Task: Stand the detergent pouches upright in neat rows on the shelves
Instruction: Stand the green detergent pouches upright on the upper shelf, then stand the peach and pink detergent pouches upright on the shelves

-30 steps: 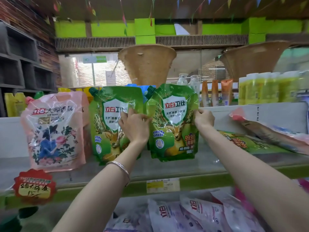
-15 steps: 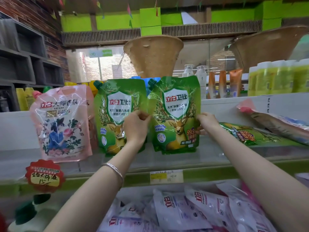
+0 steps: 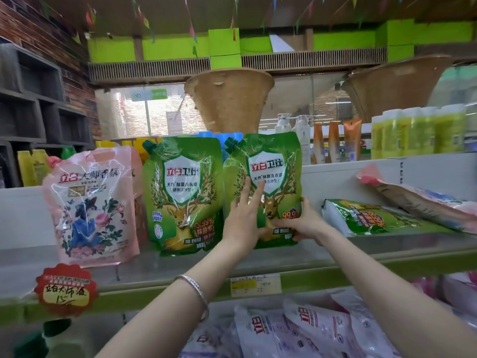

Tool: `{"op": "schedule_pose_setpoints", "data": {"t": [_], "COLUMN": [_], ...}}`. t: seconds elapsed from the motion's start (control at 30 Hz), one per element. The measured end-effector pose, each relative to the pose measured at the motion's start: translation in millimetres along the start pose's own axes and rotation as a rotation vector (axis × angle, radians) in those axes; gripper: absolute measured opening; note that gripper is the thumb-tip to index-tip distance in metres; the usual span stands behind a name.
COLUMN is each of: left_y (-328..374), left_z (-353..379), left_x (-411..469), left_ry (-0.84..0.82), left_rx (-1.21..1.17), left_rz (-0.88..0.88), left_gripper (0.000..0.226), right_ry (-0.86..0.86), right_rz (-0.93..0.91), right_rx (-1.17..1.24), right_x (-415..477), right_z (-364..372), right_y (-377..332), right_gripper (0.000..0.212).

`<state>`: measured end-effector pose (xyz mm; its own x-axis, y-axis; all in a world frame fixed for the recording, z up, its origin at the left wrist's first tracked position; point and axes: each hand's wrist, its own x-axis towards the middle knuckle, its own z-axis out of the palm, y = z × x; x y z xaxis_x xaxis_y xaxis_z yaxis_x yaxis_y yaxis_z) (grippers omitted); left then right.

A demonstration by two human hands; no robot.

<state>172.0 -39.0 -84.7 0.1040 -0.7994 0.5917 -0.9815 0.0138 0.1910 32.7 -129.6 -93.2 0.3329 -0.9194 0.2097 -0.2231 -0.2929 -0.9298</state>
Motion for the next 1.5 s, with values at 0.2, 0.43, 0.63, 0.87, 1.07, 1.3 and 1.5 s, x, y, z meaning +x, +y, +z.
{"op": "schedule_pose_setpoints", "data": {"t": [0.2, 0.43, 0.63, 0.87, 1.07, 1.3, 1.5], "left_y": [-0.4, -2.1, 0.0, -2.8, 8.0, 61.4, 111.7], "left_z": [6.4, 10.0, -7.2, -20.7, -24.6, -4.4, 28.5], "left_x": [14.5, 15.9, 39.4, 44.3, 25.5, 7.5, 22.1], "left_ry": [0.004, 0.070, 0.044, -0.032, -0.002, 0.088, -0.068], "left_rx": [0.084, 0.261, 0.309, 0.256, 0.215, -0.035, -0.212], "left_rz": [-0.036, 0.025, 0.074, 0.060, 0.114, 0.339, 0.284], "left_gripper": [0.106, 0.115, 0.132, 0.129, 0.117, 0.070, 0.053], "right_ry": [0.004, -0.036, -0.016, 0.025, 0.057, 0.615, 0.734], "right_rz": [-0.030, -0.035, -0.059, -0.045, -0.032, -0.108, 0.222], "right_rx": [0.027, 0.031, 0.034, 0.031, -0.005, -0.188, -0.139], "right_x": [4.8, 6.9, 6.7, 5.4, -12.8, -33.2, -19.1], "right_z": [7.3, 3.1, 1.2, 2.7, 2.3, -33.1, -101.4], "right_y": [1.3, 2.8, 0.3, 4.5, 7.2, 9.0, 29.3], "right_gripper": [0.100, 0.101, 0.105, 0.108, 0.105, 0.027, 0.028]}}
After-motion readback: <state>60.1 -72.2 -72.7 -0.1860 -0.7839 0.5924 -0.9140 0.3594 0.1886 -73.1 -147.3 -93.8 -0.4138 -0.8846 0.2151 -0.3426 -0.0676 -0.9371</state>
